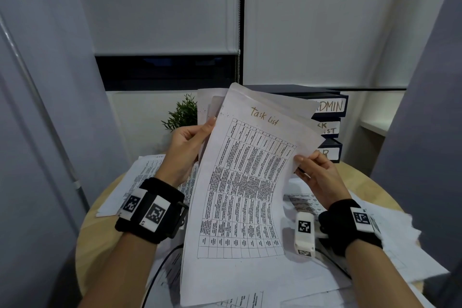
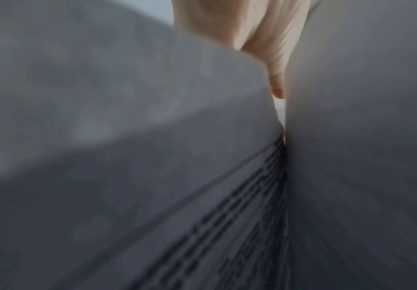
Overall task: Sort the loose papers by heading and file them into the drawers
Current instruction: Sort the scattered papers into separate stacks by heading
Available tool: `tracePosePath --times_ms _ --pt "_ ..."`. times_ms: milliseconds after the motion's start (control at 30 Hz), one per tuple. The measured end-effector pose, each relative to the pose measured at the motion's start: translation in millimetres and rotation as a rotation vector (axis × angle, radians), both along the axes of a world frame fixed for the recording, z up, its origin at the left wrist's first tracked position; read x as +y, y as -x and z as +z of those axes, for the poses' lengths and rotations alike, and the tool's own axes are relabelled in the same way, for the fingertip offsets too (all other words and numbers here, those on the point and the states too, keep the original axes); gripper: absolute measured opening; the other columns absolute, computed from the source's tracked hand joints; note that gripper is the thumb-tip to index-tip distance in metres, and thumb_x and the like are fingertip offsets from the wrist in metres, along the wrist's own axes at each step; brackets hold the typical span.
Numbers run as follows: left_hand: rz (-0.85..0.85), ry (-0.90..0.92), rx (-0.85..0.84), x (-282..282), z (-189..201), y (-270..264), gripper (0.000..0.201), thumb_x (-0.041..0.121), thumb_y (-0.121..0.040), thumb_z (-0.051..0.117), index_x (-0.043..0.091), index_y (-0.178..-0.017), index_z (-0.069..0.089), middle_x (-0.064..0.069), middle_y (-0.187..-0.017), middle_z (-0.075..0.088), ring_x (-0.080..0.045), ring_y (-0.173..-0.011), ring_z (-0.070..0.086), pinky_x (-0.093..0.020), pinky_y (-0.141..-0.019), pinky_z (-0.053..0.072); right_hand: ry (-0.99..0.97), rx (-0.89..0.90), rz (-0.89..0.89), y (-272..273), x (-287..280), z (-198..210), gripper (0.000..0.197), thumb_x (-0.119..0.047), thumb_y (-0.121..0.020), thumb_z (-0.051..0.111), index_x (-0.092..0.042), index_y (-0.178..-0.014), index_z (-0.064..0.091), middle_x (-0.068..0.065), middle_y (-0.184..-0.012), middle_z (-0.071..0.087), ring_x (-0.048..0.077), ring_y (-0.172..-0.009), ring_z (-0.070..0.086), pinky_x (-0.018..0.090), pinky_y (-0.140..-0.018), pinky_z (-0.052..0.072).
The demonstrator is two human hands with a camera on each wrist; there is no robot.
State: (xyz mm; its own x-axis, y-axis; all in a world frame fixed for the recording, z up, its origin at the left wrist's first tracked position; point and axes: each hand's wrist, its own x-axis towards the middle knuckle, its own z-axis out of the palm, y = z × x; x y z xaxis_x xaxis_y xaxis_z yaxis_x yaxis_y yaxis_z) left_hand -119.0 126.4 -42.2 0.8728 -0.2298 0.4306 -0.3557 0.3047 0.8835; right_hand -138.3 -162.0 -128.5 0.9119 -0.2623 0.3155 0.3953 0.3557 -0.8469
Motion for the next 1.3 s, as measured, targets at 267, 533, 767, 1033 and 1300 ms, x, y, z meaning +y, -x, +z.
tracePosePath --times_ms 267,533,767,1033,1300 --pt "-0.016 0.006 0.003 -0.3 1.1 0.0 0.032 0.034 -0.079 0.06 0.006 -0.087 0.074 -0.011 -0.091 0.075 -0.02 -0.082 0.072 -0.026 -0.071 0.059 -0.007 -0.01 -0.002 -0.6 0.6 0.1 0.026 -0.015 -0.062 0.077 -0.019 -0.063 0.052 0.004 -0.076 0.065 0.015 -0.076 0.068 0.025 -0.076 0.055" --pt "0.026 -0.032 -0.031 0.4 1.5 -2.9 0.039 0.031 -0.085 0.058 -0.003 -0.1 0.069 -0.016 -0.099 0.073 -0.024 -0.09 0.071 -0.029 -0.078 0.059 -0.001 -0.02 0.01 -0.3 -1.8 -2.3 0.034 -0.024 -0.054 0.087 -0.021 -0.061 0.054 0.006 -0.079 0.063 0.016 -0.078 0.067 0.024 -0.076 0.055" --pt "0.162 -0.24 -0.202 0.6 -3.5 -2.8 0.024 0.002 -0.079 0.07 0.019 -0.096 0.072 0.004 -0.091 0.075 -0.016 -0.086 0.072 -0.03 -0.071 0.06 -0.03 -0.046 0.036 3.1 4.6 2.7 0.023 -0.009 -0.068 0.073 -0.018 -0.059 0.054 0.001 -0.081 0.072 0.015 -0.077 0.071 0.027 -0.071 0.058" --pt "0.525 -0.105 -0.32 -8.6 -6.8 -5.7 0.005 0.01 -0.089 0.065 0.007 -0.087 0.068 -0.002 -0.08 0.069 -0.006 -0.074 0.062 -0.018 -0.067 0.052 0.033 -0.007 -0.005 0.7 0.4 -1.0 0.057 -0.039 -0.031 0.097 -0.015 -0.076 0.07 0.004 -0.089 0.074 0.015 -0.076 0.071 0.028 -0.076 0.059" --pt "0.545 -0.022 -0.34 -6.8 -7.3 -5.9 0.024 0.016 -0.095 0.057 0.001 -0.076 0.059 0.013 -0.063 0.059 0.003 -0.061 0.051 -0.014 -0.059 0.045 0.025 -0.02 -0.009 0.0 -2.7 -2.4 0.03 -0.021 -0.069 0.08 -0.011 -0.094 0.066 0.002 -0.091 0.074 0.015 -0.081 0.069 0.026 -0.073 0.057"
